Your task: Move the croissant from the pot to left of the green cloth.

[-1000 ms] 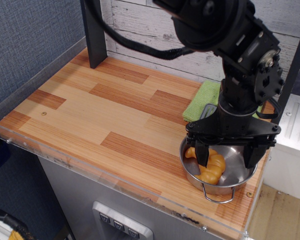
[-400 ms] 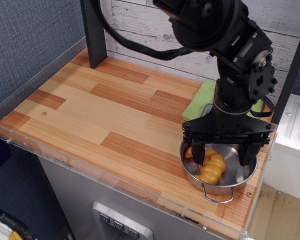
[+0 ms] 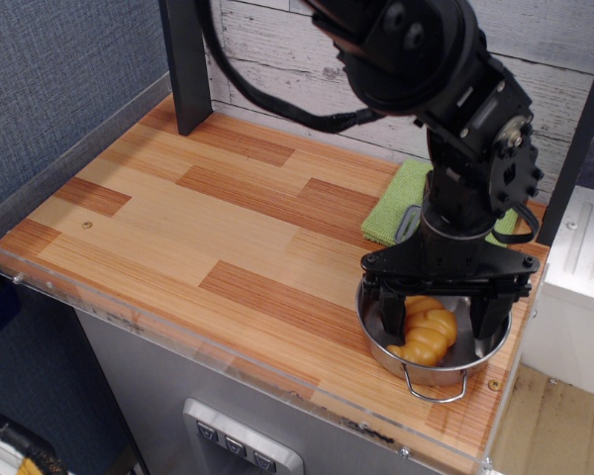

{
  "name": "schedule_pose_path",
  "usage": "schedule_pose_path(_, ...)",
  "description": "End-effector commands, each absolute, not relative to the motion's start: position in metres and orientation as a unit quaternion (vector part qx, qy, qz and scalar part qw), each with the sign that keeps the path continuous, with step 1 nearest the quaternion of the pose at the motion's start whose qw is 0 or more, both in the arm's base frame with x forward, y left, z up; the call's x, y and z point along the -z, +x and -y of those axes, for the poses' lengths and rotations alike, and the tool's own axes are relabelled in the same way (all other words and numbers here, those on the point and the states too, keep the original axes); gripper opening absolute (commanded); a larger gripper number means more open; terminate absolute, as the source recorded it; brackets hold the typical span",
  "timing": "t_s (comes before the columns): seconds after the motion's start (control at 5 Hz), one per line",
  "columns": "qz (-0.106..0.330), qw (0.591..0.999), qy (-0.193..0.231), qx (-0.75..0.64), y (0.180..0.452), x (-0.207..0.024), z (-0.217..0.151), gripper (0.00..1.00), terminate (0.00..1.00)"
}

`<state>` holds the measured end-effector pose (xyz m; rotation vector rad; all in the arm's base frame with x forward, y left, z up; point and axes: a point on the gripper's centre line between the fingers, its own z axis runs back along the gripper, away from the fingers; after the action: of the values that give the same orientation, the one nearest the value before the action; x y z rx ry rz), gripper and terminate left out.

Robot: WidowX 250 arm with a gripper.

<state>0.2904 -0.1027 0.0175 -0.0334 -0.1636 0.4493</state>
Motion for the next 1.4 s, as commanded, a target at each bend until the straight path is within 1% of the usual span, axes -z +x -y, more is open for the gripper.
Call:
schedule_pose_path(0.0,0.099,0.969,-0.017,-0.227,0.294,-0.025,0.104,0.0,0.0)
schedule_pose_path(0.2,0.101,0.969,-0.016,-0.225,0.294,-0.027,0.105,0.0,0.0)
schedule_pose_path(0.6,0.115,0.968,-0.032,-0.22,0.295,-0.045,0.108,0.0,0.0)
schedule_pose_path(1.0,0.147,0.964,-0.053,-0.214,0.295,-0.081,0.102,0.0,0.0)
schedule_pose_path(1.2,0.161,0.958,-0.054,-0.231,0.293,-0.103,0.083,0.0,0.0)
